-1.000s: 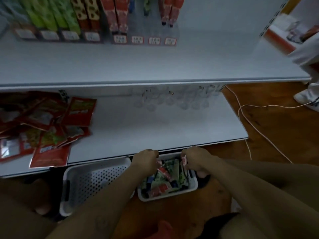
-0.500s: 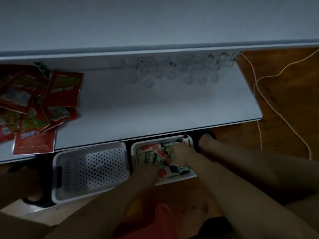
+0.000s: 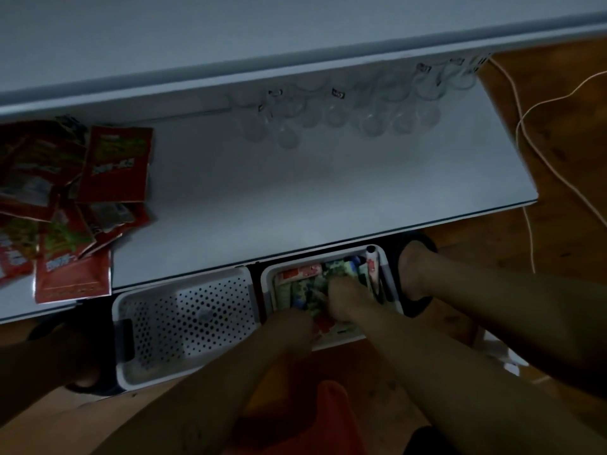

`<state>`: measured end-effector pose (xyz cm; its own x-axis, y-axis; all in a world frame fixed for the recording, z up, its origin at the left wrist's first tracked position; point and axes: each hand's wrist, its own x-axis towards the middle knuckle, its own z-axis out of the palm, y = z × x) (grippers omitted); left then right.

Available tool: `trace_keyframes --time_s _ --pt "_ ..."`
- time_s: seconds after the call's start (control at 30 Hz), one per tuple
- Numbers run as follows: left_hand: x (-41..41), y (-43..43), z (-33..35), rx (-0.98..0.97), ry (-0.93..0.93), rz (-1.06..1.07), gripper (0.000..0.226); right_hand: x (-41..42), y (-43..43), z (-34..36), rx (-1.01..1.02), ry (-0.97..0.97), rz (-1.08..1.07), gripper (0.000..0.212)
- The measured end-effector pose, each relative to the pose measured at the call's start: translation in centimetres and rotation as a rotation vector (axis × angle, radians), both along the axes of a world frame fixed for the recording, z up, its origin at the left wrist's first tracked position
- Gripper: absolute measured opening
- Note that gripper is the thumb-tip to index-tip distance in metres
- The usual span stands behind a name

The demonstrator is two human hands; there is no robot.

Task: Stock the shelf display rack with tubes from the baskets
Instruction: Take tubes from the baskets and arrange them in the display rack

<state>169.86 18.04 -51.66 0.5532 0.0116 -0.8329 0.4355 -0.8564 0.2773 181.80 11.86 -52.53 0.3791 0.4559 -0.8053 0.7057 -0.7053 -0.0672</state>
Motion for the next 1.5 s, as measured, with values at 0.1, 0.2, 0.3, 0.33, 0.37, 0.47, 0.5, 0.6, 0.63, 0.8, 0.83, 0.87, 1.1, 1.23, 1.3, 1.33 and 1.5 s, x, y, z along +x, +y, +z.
trace_keyframes --time_s 0.1,0.2,0.3,0.33,0.37,0.47,0.5,0.6,0.63,0.8,0.83,0.87,1.1,1.23,1.3,1.33,1.5 --pt "-0.7 0.7 -0.8 0.014 -0.054 0.083 0.005 0.2 0.3 -0.1 0.002 0.070 -0.006 0.007" --pt "-1.5 0.5 0.0 0.018 0.008 -0.003 0.022 0.8 0.4 0.4 0.021 0.132 -0.057 0.009" --pt "-2.3 -0.8 0.7 0.050 -0.053 0.014 0.050 1.0 0.0 1.7 0.063 0.168 -0.124 0.028" --pt "-2.4 -1.1 0.5 0.068 -0.080 0.052 0.060 0.9 -0.1 2.2 0.087 0.183 -0.148 0.037" --pt "-2.4 -1.2 0.2 0.077 -0.092 0.094 0.062 0.8 -0.1 2.7 0.121 0.201 -0.164 0.046" --pt "-2.1 -1.1 -0.4 0.039 -0.089 0.115 0.044 0.0 0.0 3.9 0.177 0.229 -0.135 0.052" --pt "-2.0 -1.0 -0.5 0.039 -0.096 0.096 0.039 -0.2 -0.1 4.0 0.188 0.226 -0.115 0.044" --pt "-1.7 -0.8 -0.6 0.048 -0.104 0.061 0.030 -0.7 -0.8 4.2 0.188 0.230 -0.109 0.014" --pt "-1.5 -0.7 -0.7 0.057 -0.112 0.059 0.027 -0.6 -1.1 4.3 0.193 0.238 -0.125 0.016" --pt "-0.6 -0.5 -0.6 0.046 -0.097 0.023 0.023 1.2 -1.8 3.3 0.190 0.248 -0.200 0.029" --pt "-0.5 -0.4 -0.6 0.022 -0.086 0.016 0.023 1.5 -1.8 2.9 0.202 0.259 -0.227 0.027" --pt "-0.4 -0.3 -0.7 -0.007 -0.068 0.019 0.023 1.8 -1.8 2.7 0.208 0.267 -0.255 0.023" --pt "0.3 1.0 0.0 -0.110 0.026 0.056 0.033 3.1 -1.3 3.5 0.374 0.306 -0.350 0.019" --pt "0.1 2.3 1.8 -0.164 -0.151 0.246 0.041 3.7 -0.5 6.0 0.485 0.226 -0.295 0.023" --pt "-0.2 3.0 3.2 -0.229 -0.277 0.364 0.042 3.9 0.2 8.1 0.587 0.218 -0.321 0.017" --pt "-0.5 3.3 4.0 -0.254 -0.346 0.444 0.041 3.9 0.5 9.2 0.642 0.218 -0.345 0.015" --pt "-2.4 5.1 8.9 -0.233 -0.654 0.744 0.018 3.8 1.6 14.5 0.828 0.225 -0.420 0.011"
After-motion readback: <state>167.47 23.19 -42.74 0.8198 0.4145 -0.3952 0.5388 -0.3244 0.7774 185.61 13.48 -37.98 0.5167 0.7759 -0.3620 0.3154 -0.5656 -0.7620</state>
